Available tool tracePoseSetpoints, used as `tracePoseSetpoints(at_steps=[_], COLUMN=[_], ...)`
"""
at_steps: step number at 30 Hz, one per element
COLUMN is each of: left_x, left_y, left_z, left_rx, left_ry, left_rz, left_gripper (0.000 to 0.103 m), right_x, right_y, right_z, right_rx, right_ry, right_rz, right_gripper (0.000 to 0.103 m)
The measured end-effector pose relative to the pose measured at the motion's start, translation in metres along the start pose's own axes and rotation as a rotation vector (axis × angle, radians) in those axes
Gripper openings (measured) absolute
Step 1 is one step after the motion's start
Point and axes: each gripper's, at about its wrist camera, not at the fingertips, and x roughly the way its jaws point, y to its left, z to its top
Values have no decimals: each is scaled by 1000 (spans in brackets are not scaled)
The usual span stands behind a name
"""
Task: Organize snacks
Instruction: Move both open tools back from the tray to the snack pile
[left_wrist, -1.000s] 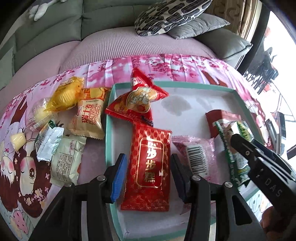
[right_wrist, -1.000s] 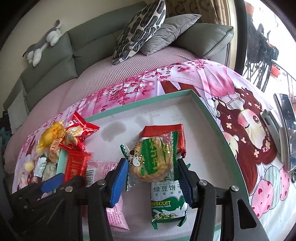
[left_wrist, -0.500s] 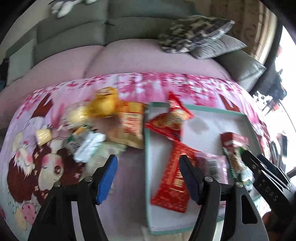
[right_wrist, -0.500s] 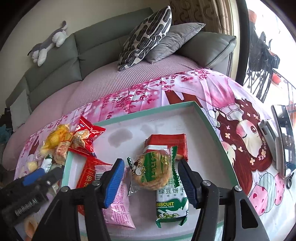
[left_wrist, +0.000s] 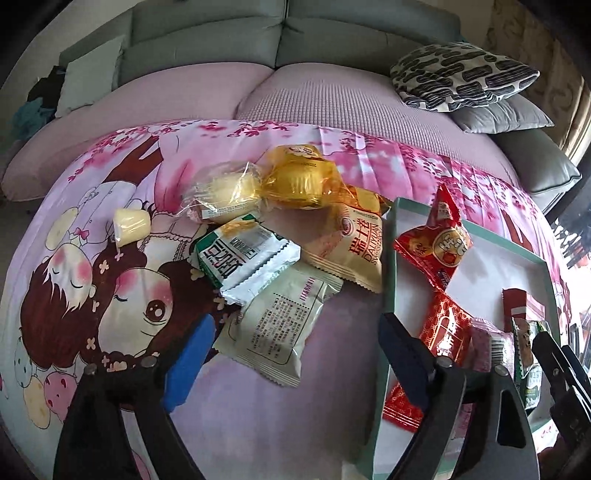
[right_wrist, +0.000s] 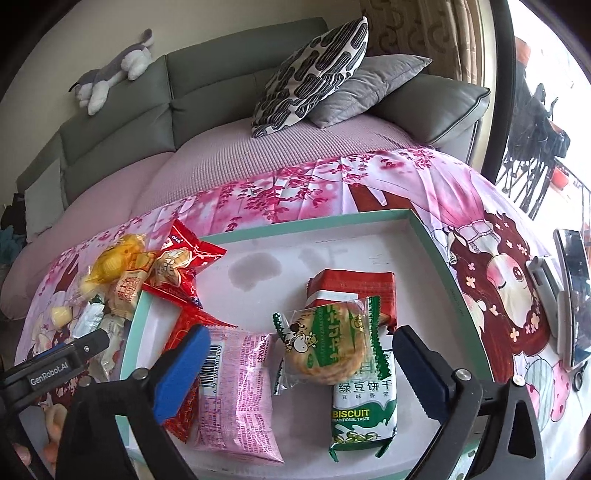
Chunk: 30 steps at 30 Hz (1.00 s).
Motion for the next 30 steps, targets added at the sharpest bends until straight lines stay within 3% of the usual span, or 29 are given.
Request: tracePoseSetpoints(at_steps=[3,13,20,30], left_x=[-1,-4,-10,-15], left_y=[0,4,17,68], left_z=[0,1,1,4], left_rx=[4,-20,-6,-84], left_ry=[-14,-37,-40,-50], left_rz=[2,-7,17,95], left_gripper=[99,100,100,100], right_x=[0,-1,-7,0], right_y=[0,-2,31,81], right_z=[0,0,2,-6], right_rx=[4,15,-26,-84], right_ry=[-2,-10,-38,-19], right_rz=[1,6,76,162], right_gripper=[103,103,103,103])
